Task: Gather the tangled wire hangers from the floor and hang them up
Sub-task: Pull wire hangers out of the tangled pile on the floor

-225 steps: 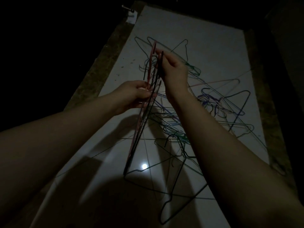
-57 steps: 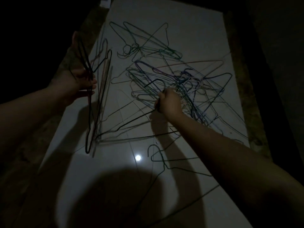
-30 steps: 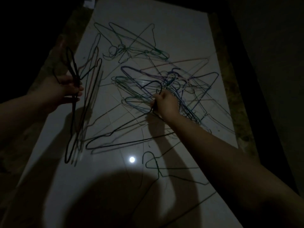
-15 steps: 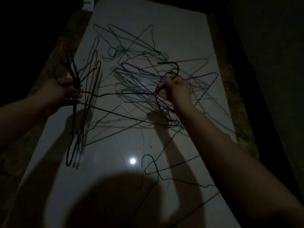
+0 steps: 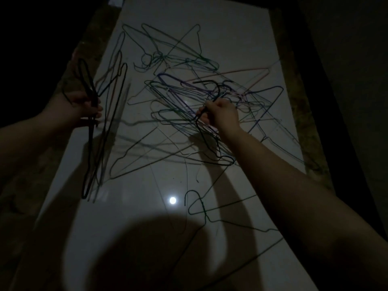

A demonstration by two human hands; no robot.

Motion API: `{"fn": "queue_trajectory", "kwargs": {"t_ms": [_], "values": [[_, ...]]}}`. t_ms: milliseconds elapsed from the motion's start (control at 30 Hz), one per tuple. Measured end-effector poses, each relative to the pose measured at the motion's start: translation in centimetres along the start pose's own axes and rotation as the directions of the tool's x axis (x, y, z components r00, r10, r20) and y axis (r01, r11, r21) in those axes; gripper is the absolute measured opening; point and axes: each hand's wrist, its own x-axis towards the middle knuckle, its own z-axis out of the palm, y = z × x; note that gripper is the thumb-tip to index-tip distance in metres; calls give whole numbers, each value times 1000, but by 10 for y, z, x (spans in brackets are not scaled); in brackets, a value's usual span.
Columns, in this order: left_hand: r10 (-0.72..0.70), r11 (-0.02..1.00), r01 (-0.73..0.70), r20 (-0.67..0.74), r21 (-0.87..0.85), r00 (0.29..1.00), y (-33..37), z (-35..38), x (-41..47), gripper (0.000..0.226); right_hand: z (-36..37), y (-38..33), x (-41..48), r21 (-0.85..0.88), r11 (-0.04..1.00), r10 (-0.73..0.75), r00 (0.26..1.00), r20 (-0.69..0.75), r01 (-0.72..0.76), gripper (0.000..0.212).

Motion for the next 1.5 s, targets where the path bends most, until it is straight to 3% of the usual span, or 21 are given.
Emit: {"fn": "queue_trajectory", "kwargs": {"t_ms": [133, 300, 433, 667, 800, 933, 1100, 1233, 1300, 1400, 1500], "values": [[-11, 1000, 11, -64, 2, 998, -5, -10, 3, 32, -12, -1, 9, 93, 996, 5, 997, -78, 2, 25], [-55, 998, 53, -80, -23, 995, -9, -16, 5, 31, -4, 7, 11, 23, 999, -31, 994, -103, 33, 24], [-41, 999, 39, -57, -35, 998, -4, -7, 2, 30, 14, 19, 11, -113, 991, -82, 995, -61, 75, 27], [-50, 999, 50, -8, 3, 999, -4, 6, 2, 32, 20, 28, 12, -140, 985, -90, 994, 56, 97, 28], [-46, 999, 46, -17, 11, 999, -5, 10, 2, 32, 15, 32, 6, -213, 963, -143, 982, 120, 166, 18], [-52, 999, 52, -18, 3, 999, -6, 9, 3, 32, 9, 41, 1, -319, 929, -97, 956, 276, 186, 9], [-74, 997, 75, -18, 12, 997, -10, 13, 6, 32, 0, 80, -2, -563, 794, 47, 901, 431, 228, 15], [-62, 998, 62, -11, 12, 998, -11, 12, 7, 32, -32, 101, 5, -834, 467, 93, 921, 378, 295, 29], [-45, 999, 45, -18, 19, 999, -11, 9, 7, 32, -51, 111, 2, -886, 368, 63, 943, 326, 281, 24], [-32, 999, 32, -19, 14, 999, -12, 7, 6, 33, -64, 123, -6, -908, 307, 52, 947, 317, 287, 16], [-46, 999, 46, -25, 10, 999, -12, 10, 6, 32, -62, 124, -10, -928, 207, 23, 946, 322, 311, 29]]}}
